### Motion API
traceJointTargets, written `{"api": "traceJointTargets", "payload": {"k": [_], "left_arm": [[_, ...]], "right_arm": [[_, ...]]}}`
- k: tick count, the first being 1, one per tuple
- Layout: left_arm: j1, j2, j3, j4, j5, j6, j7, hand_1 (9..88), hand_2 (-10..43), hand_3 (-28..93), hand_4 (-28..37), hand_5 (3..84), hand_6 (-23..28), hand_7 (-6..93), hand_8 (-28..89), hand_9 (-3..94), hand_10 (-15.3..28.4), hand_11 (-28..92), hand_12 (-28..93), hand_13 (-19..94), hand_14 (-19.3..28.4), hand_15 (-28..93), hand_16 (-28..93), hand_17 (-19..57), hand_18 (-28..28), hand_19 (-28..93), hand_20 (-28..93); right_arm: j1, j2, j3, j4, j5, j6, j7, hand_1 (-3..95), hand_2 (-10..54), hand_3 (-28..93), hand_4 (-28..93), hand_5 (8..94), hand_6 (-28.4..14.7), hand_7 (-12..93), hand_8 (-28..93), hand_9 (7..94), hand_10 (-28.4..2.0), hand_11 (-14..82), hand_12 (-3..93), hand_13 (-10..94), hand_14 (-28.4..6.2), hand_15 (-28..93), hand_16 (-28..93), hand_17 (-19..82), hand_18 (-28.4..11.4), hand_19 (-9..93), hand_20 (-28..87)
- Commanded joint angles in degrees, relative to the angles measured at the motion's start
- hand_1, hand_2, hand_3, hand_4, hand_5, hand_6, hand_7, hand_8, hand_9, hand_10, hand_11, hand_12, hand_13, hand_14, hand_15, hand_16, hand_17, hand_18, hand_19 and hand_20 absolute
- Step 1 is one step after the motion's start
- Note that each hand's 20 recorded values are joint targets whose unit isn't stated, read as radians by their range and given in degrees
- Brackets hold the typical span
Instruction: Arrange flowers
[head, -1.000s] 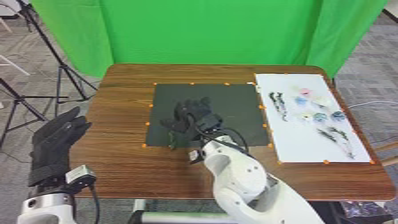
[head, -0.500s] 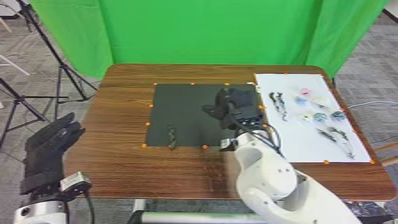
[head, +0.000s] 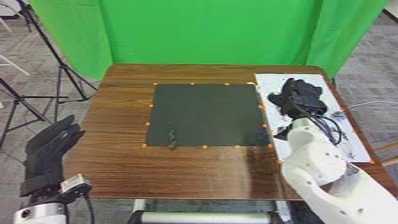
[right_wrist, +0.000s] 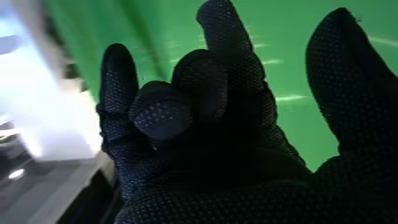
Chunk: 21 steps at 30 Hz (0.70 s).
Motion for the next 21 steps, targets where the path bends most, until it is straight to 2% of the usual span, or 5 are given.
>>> {"api": "traceJointTargets", "payload": {"k": [1, 14, 15, 17, 21], "left_arm": [[0.6, -0.47, -0.37, -0.08, 1.0, -0.82, -0.34, 28.2, -0.5, 80, -16.6, 42.5, 11.8, 16.3, -11, 33.5, 20.1, 42, 7, 23, 26.4, 66, -18, -8.6, 22.1, 57, 12], [-1.28, -0.2, 0.82, 0.44, 0.94, -1.37, 0.1, 28.3, -0.3, 80, -16.8, 42.3, 11.7, 16.4, -11, 33.9, 20.3, 42, 7, 23, 26.5, 66, -18, -8.6, 22.3, 57, 13], [-1.73, -0.69, 0.64, 0.61, 1.51, -1.85, -0.64, 28.3, -0.3, 80, -16.8, 42.3, 11.7, 16.4, -11, 33.9, 20.3, 42, 7, 23, 26.6, 66, -18, -8.6, 22.3, 57, 13], [-1.04, -1.39, 0.31, 0.42, 1.79, -2.08, -0.53, 28.3, -0.2, 80, -16.8, 42.3, 11.7, 16.4, -11, 34.0, 20.4, 42, 7, 23, 26.6, 66, -18, -8.6, 22.3, 57, 13], [-1.58, -1.33, 0.43, 0.71, 1.65, -2.4, -0.38, 28.4, -0.1, 80, -16.9, 42.4, 11.7, 16.4, -11, 34.0, 20.4, 42, 7, 23, 26.7, 66, -18, -8.6, 22.3, 57, 13]], "right_arm": [[-8.3, 3.53, 5.69, -1.37, -1.07, 1.19, 4.79, 26.4, 1.5, 76, -19, 65.4, -9.7, 24, -9, 64.7, -22.0, 70.8, 36.8, 63, -22.3, 89, 31, 19, -28.4, 79, 18], [-15.96, 4.47, 13.36, -0.96, -1.2, 1.11, 8.41, 28.9, -0.4, 76, -19, 65.2, -10.1, 23, -9, 63.4, -22.6, 70.7, 36.5, 62, -22.4, 88, 31, 18, -28.4, 79, 16], [-16.69, 4.75, 13.65, -1.29, -1.09, 1.63, 9.06, 29.2, -0.7, 76, -18, 65.1, -10.1, 23, -9, 63.3, -22.6, 70.7, 36.5, 62, -22.5, 88, 31, 18, -28.4, 79, 16], [-18.12, 4.85, 14.52, -1.49, -2.11, 1.32, 9.22, 29.6, -1.1, 77, -19, 65.0, -10.1, 23, -9, 63.2, -22.7, 70.7, 36.5, 61, -22.5, 88, 31, 18, -28.4, 79, 16], [-19.97, 5.23, 15.58, -1.75, -1.19, 1.67, 10.39, 30.7, -2.4, 77, -19, 64.9, -10.4, 23, -8, 62.7, -23.0, 70.8, 36.5, 61, -22.9, 88, 31, 18, -28.4, 78, 16]]}}
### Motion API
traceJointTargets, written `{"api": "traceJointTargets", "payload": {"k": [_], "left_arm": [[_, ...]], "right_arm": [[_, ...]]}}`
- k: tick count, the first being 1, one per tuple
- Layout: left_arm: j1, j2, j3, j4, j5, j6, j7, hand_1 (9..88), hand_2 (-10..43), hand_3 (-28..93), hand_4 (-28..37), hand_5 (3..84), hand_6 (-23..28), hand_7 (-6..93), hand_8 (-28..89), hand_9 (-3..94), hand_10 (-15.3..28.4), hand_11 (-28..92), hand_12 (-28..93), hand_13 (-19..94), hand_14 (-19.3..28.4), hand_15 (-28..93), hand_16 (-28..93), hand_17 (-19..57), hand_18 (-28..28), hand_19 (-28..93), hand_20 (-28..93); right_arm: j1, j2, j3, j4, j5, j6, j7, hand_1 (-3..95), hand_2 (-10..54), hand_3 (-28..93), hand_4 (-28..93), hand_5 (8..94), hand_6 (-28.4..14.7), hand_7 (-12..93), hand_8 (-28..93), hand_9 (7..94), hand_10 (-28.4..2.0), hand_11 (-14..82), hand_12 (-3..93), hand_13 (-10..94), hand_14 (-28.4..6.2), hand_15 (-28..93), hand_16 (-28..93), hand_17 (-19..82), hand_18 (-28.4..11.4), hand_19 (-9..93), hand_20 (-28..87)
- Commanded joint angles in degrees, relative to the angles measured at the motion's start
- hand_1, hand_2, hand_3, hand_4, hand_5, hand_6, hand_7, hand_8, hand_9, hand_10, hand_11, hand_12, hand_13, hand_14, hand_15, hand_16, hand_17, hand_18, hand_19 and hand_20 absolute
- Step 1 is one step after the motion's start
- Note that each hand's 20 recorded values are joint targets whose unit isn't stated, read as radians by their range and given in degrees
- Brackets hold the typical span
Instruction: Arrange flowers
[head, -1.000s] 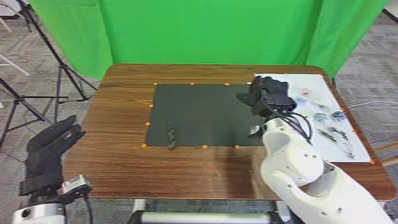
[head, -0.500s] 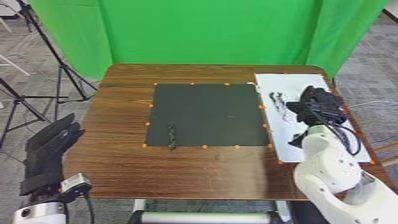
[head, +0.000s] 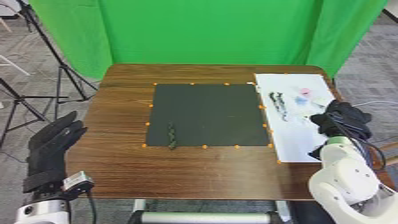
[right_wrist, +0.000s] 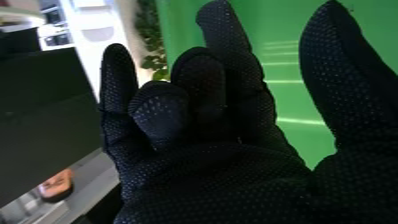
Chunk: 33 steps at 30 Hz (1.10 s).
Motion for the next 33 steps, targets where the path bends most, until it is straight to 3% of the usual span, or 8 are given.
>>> {"api": "traceJointTargets", "payload": {"k": [1, 6, 13, 14, 18, 21, 29, 33], "left_arm": [[0.02, -1.17, -0.27, 0.42, 0.85, -1.7, -0.35, 28.3, -0.1, 81, -16.9, 42.4, 11.7, 16.4, -11, 34.0, 20.4, 42, 7, 23, 26.7, 66, -18, -8.6, 22.3, 57, 13], [-1.08, -1.59, -0.02, 0.82, 1.49, -2.56, -0.91, 28.3, -0.1, 81, -17.1, 42.4, 11.8, 16.4, -11, 34.1, 20.4, 42, 7, 24, 26.8, 66, -18, -8.5, 22.3, 57, 14], [-2.03, -1.03, 0.87, 1.16, 1.48, -2.96, -1.16, 28.3, 0.0, 81, -17.1, 42.4, 11.8, 16.4, -11, 34.1, 20.4, 42, 7, 24, 26.8, 66, -18, -8.5, 22.3, 57, 14], [-1.99, -0.59, 1.1, 1.14, 0.91, -2.44, -0.48, 28.3, 0.0, 81, -17.1, 42.4, 11.9, 16.3, -11, 34.1, 20.4, 42, 7, 24, 26.8, 66, -18, -8.5, 22.3, 57, 14], [-1.98, -0.41, 1.25, 1.08, -0.28, -2.49, 0.14, 28.3, 0.1, 81, -17.2, 42.4, 11.8, 16.3, -11, 34.1, 20.4, 42, 7, 24, 26.8, 66, -18, -8.5, 22.3, 57, 14], [-1.76, -0.83, 1.11, 1.1, 0.22, -2.66, -0.27, 28.2, 0.2, 81, -17.2, 42.4, 11.9, 16.4, -11, 34.1, 20.4, 42, 7, 24, 26.9, 66, -18, -8.5, 22.4, 57, 14], [-2.12, -0.45, 1.74, 1.15, -0.22, -2.55, 0.02, 28.3, 0.2, 81, -17.1, 42.4, 11.8, 16.5, -11, 34.2, 20.3, 42, 7, 24, 26.9, 67, -18, -8.5, 22.4, 57, 14], [-1.82, -0.84, 1.41, 1.12, -0.06, -2.71, -0.15, 28.2, 0.2, 81, -17.1, 42.4, 11.8, 16.5, -11, 34.1, 20.4, 42, 7, 24, 27.0, 67, -18, -8.5, 22.4, 57, 14]], "right_arm": [[-5.2, 1.55, 2.38, -0.31, -0.96, 0.85, 3.11, 31.0, -2.7, 77, -19, 64.8, -10.4, 23, -8, 62.7, -23.1, 70.8, 36.4, 61, -22.9, 88, 31, 18, -28.4, 78, 16], [-5.63, 1.36, 1.96, 0.08, -0.2, 1.85, 2.95, 31.7, -3.6, 76, -19, 64.4, -10.6, 23, -8, 62.3, -23.4, 70.9, 36.3, 60, -23.0, 88, 31, 17, -28.4, 78, 16], [-4.6, 2.07, 1.06, 2.42, -1.18, 2.59, 4.92, 31.9, -4.0, 77, -19, 63.9, -10.6, 24, -8, 61.9, -23.3, 71.1, 35.9, 60, -22.8, 89, 31, 17, -28.4, 77, 16], [-4.6, 2.06, 1.38, 2.61, -1.21, 2.67, 4.66, 32.2, -4.2, 77, -20, 63.8, -10.6, 24, -8, 61.9, -23.3, 71.1, 35.8, 60, -22.8, 89, 31, 17, -28.4, 77, 16], [-4.86, 2.16, 2.14, 3.41, -1.52, 3.06, 5.39, 33.6, -5.1, 77, -20, 63.7, -10.6, 24, -8, 61.6, -23.1, 71.4, 35.7, 60, -22.7, 89, 31, 17, -28.4, 77, 16], [-4.46, 2.29, 2.34, 4.32, -0.67, 3.69, 5.44, 34.1, -5.5, 77, -20, 63.3, -10.5, 23, -8, 60.8, -23.1, 71.4, 35.6, 59, -22.7, 89, 31, 17, -28.4, 77, 16], [-3.9, 1.97, 2.12, 5.9, -0.25, 2.91, 6.31, 35.4, -6.4, 77, -20, 62.6, -10.8, 22, -8, 59.3, -23.6, 71.1, 34.3, 58, -22.5, 89, 30, 17, -28.4, 76, 16], [-4.2, 1.58, 2.46, 6.17, 0.15, 2.47, 6.01, 36.9, -6.9, 77, -20, 63.7, -11.1, 21, -8, 59.3, -23.6, 71.3, 33.7, 58, -22.5, 89, 29, 17, -28.4, 76, 16]]}}
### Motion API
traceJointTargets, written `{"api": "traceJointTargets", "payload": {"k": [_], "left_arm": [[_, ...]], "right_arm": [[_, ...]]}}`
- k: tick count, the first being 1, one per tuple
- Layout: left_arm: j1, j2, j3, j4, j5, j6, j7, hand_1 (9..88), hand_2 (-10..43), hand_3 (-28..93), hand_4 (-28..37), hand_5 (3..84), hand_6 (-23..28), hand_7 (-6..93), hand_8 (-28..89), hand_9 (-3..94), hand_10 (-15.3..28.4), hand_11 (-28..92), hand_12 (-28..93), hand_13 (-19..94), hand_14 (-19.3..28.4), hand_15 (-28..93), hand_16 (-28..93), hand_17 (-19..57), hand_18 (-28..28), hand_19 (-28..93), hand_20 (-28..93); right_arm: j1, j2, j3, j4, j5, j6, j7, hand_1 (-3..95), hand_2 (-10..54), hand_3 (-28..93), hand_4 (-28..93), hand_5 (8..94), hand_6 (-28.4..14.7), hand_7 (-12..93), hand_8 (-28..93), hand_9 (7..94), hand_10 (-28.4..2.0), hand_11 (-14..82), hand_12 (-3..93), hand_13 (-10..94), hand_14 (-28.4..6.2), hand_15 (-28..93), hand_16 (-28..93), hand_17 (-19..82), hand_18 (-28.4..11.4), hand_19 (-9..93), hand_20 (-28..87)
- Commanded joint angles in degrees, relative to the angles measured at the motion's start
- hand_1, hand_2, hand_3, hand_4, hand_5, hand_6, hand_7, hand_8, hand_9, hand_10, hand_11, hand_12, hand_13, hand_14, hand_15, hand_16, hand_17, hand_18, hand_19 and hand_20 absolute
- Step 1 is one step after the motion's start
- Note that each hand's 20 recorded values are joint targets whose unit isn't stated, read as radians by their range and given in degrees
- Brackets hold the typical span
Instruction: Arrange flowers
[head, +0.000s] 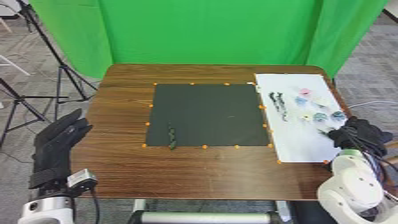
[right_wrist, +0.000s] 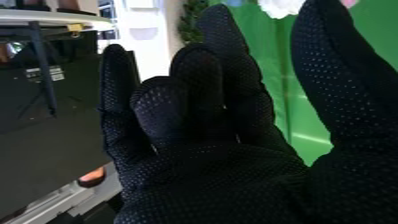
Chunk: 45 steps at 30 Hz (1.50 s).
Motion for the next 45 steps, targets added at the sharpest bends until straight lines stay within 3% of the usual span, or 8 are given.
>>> {"api": "traceJointTargets", "payload": {"k": [1, 8, 18, 30, 33, 37, 43, 45], "left_arm": [[0.46, -0.3, -0.05, 0.07, -0.08, -0.63, -0.06, 28.3, 0.2, 81, -17.1, 42.4, 11.8, 16.6, -11, 34.2, 20.4, 42, 7, 24, 27.0, 66, -18, -8.5, 22.4, 57, 14], [0.0, -0.47, 0.07, 0.21, 0.07, -0.87, -0.2, 28.3, 0.3, 81, -17.0, 42.4, 11.8, 16.5, -11, 34.2, 20.4, 42, 7, 24, 27.0, 67, -18, -8.5, 22.4, 57, 14], [-0.1, -0.88, 0.02, 0.28, 0.4, -1.17, -0.53, 28.4, 0.5, 81, -16.7, 42.4, 11.8, 16.6, -11, 34.3, 20.4, 42, 7, 24, 27.1, 67, -18, -8.4, 22.5, 57, 14], [-0.09, -0.43, 0.12, 0.26, -0.22, -0.86, 0.08, 28.5, 0.6, 81, -16.4, 42.4, 11.8, 16.6, -11, 34.3, 20.4, 42, 7, 24, 27.1, 67, -18, -8.2, 22.5, 57, 15], [-0.3, -0.18, 0.27, 0.27, -0.68, -0.87, 0.29, 28.5, 0.7, 81, -16.3, 42.4, 11.8, 16.7, -11, 34.2, 20.4, 42, 7, 24, 27.2, 67, -18, -8.2, 22.5, 57, 15], [-0.18, 0.12, 0.41, 0.24, -1.91, -0.77, 1.05, 28.5, 0.7, 81, -16.0, 42.4, 11.8, 16.7, -11, 34.2, 20.4, 42, 7, 24, 27.2, 67, -18, -8.2, 22.5, 57, 15], [0.13, 0.06, 0.15, 0.16, -1.79, -0.73, 1.1, 28.5, 0.7, 81, -15.8, 42.5, 11.9, 16.7, -11, 34.3, 20.5, 42, 7, 24, 27.2, 67, -18, -8.2, 22.5, 57, 15], [-0.02, 0.11, 0.2, 0.17, -1.71, -0.71, 0.95, 28.5, 0.7, 82, -15.8, 42.5, 11.9, 16.7, -11, 34.4, 20.5, 42, 7, 24, 27.2, 67, -18, -8.2, 22.5, 57, 15]], "right_arm": [[-0.41, -0.04, 0.67, 0.78, 0.35, -0.37, 1.31, 37.3, -6.9, 77, -20, 64.3, -11.0, 21, -8, 59.3, -23.5, 71.3, 33.5, 58, -22.5, 89, 29, 17, -28.4, 76, 16], [-0.36, -0.87, 0.99, 1.31, 2.35, -1.33, 0.44, 39.8, -6.9, 76, -20, 68.7, -11.9, 16, -7, 59.2, -23.5, 69.9, 31.9, 58, -21.5, 88, 28, 18, -28.4, 76, 17], [0.85, -1.59, -0.09, 2.68, 3.55, -2.54, 1.33, 41.5, -7.1, 74, -19, 69.5, -16.2, 10, -5, 62.0, -22.1, 44.7, 16.2, 59, -17.3, 79, 20, 20, -28.4, 75, 15], [3.4, -1.24, -2.62, 4.84, 2.85, -2.62, 2.69, 53.9, -9.4, 69, -20, 76.7, -21.7, 14, -6, 61.7, -24.9, 42.1, 14.9, 64, -14.0, 81, 22, 23, -27.5, 78, 15], [4.75, -1.01, -4.14, 5.03, 2.02, -2.34, 4.11, 58.7, -9.5, 66, -21, 78.3, -22.1, 14, 5, 63.1, -23.3, 40.5, 19.0, 65, -13.3, 81, 23, 23, -26.7, 78, 15], [6.42, -0.29, -6.82, 5.28, 0.42, -1.3, 5.78, 66.2, -9.5, 61, -22, 83.5, -17.8, 13, 19, 72.7, -15.9, 43.8, 28.9, 70, -11.6, 80, 24, 25, -24.9, 78, 15], [10.7, 0.58, -11.57, 5.83, -1.5, 1.17, 8.24, 66.7, -9.5, 64, -24, 86.7, -12.6, 13, 19, 78.8, -13.9, 42.6, 32.2, 74, -11.2, 79, 26, 27, -24.7, 79, 16], [5.56, 0.69, -6.19, 6.12, -2.0, 3.56, 4.25, 65.9, -9.5, 65, -26, 87.6, -11.0, 13, 19, 81.9, -13.3, 41.5, 33.9, 75, -11.2, 78, 27, 27, -25.1, 80, 16]]}}
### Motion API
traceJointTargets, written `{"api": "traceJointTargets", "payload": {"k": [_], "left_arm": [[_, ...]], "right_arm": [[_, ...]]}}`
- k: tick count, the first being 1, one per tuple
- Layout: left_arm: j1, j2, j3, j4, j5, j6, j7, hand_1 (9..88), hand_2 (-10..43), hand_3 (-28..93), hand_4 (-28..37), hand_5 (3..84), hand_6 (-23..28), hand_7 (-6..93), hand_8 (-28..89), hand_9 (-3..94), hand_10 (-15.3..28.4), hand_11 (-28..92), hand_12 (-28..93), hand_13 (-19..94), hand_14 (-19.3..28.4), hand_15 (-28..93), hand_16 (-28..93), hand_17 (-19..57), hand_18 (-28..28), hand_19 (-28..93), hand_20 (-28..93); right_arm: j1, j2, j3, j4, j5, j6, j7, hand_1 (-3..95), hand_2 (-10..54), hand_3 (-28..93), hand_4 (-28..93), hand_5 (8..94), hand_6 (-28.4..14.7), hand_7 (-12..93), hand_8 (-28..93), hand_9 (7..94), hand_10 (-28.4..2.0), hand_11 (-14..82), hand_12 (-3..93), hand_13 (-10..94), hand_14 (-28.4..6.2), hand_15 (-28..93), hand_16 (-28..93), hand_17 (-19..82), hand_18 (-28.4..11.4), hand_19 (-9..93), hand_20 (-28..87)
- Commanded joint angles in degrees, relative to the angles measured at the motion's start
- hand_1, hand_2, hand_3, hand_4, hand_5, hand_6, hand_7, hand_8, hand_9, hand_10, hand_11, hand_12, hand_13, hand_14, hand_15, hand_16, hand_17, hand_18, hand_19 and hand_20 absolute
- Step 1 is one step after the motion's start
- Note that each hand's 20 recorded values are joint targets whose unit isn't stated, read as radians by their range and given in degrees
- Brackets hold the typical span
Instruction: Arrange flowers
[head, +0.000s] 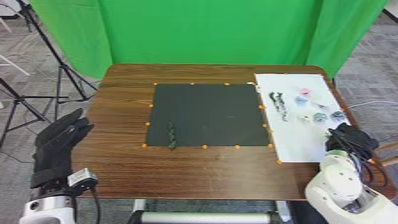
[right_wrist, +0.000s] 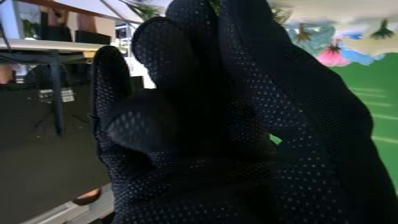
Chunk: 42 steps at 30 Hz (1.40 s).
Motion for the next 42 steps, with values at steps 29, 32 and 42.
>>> {"api": "traceJointTargets", "payload": {"k": [29, 32, 42], "left_arm": [[0.72, -0.62, -0.46, -0.28, 0.12, -0.32, 0.39, 28.6, 1.0, 82, -15.7, 42.6, 11.9, 16.7, -11, 34.4, 20.5, 42, 7, 24, 27.2, 67, -18, -8.2, 22.5, 57, 15], [0.66, -0.67, -0.41, -0.29, 0.34, -0.43, 0.14, 28.6, 1.0, 82, -15.7, 42.6, 11.9, 16.7, -11, 34.4, 20.5, 42, 7, 24, 27.2, 67, -18, -8.1, 22.5, 57, 15], [0.7, -1.2, -0.52, -0.36, 0.64, -0.7, -0.17, 28.7, 1.2, 82, -15.5, 42.5, 11.9, 16.8, -11, 34.4, 20.5, 42, 7, 25, 27.3, 67, -18, -8.1, 22.5, 57, 15]], "right_arm": [[-2.85, -3.13, 10.27, -2.98, 4.48, -7.56, -0.48, 41.7, -9.5, 72, -21, 67.1, -14.7, 13, -6, 56.9, -24.3, 57.8, 24.8, 56, -22.4, 84, 26, 18, -28.4, 75, 18], [-3.0, -3.48, 10.67, -2.64, 5.24, -8.34, -0.14, 41.9, -9.5, 72, -20, 67.3, -14.7, 12, -6, 56.9, -24.3, 57.9, 24.3, 56, -22.5, 84, 25, 18, -28.4, 75, 19], [-3.4, -3.9, 10.68, -1.83, 5.4, -8.56, -0.16, 46.5, -9.5, 68, -20, 64.1, -14.7, 8, -6, 57.2, -22.0, 59.2, 23.6, 57, -21.3, 85, 25, 18, -28.4, 74, 22]]}}
